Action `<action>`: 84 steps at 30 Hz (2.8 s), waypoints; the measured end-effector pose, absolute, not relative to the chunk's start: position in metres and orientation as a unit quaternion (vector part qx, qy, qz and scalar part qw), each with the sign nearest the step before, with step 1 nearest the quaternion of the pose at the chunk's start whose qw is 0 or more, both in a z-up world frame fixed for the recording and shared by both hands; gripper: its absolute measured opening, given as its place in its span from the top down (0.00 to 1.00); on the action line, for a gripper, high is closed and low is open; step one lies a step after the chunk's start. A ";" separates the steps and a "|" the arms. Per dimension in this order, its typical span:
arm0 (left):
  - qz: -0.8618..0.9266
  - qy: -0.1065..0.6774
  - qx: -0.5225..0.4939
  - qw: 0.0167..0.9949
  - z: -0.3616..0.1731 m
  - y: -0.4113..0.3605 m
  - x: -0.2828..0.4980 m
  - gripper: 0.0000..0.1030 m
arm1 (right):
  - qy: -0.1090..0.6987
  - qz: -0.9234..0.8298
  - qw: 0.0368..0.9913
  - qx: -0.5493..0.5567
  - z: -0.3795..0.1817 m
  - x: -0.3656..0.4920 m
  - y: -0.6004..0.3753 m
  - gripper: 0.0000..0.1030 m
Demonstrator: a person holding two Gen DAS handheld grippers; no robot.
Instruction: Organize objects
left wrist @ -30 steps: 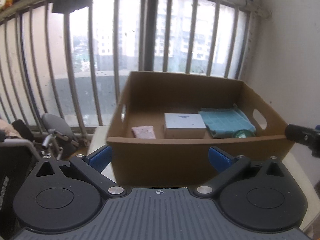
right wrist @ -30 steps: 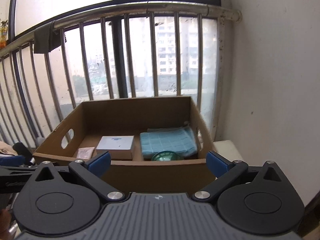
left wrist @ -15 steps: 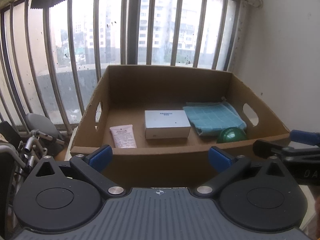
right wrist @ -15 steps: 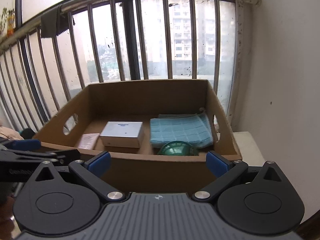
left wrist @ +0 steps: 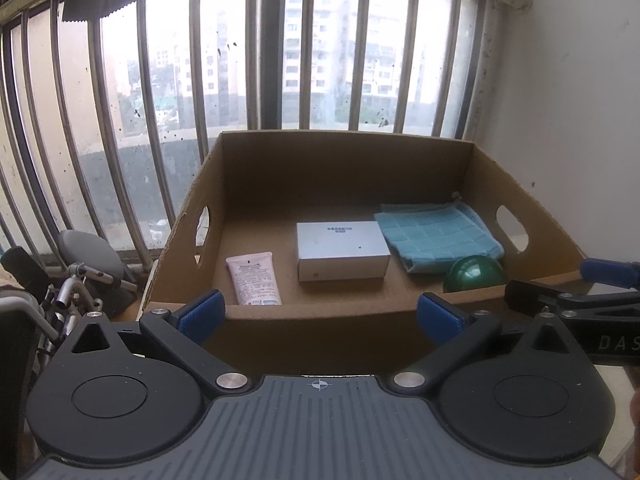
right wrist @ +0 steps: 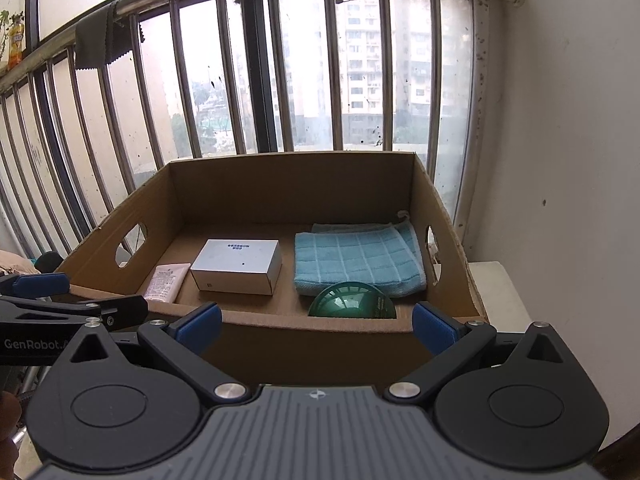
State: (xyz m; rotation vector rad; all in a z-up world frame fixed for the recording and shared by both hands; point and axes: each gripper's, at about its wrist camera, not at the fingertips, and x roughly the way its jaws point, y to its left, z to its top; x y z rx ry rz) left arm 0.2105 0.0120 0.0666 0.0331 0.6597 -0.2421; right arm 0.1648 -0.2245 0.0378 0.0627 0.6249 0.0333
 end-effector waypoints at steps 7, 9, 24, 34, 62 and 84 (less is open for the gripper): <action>-0.114 0.320 0.019 0.940 0.071 0.012 0.204 0.00 | 0.305 0.019 0.952 0.031 0.042 0.159 -0.224 0.00; -0.113 0.319 0.022 0.941 0.073 0.012 0.201 0.00 | 0.304 0.018 0.952 0.031 0.044 0.157 -0.223 0.00; -0.107 0.323 0.021 0.940 0.077 0.013 0.190 0.00 | 0.306 0.019 0.951 0.034 0.049 0.146 -0.221 0.00; -0.105 0.324 0.022 0.940 0.078 0.014 0.190 0.00 | 0.308 0.020 0.950 0.036 0.049 0.145 -0.219 0.00; -0.104 0.328 0.025 0.938 0.077 0.012 0.192 0.00 | 0.315 0.018 0.948 0.043 0.046 0.148 -0.222 0.00; -0.097 0.350 0.021 0.932 0.069 0.011 0.190 0.00 | 0.332 0.021 0.942 0.042 0.038 0.148 -0.221 0.00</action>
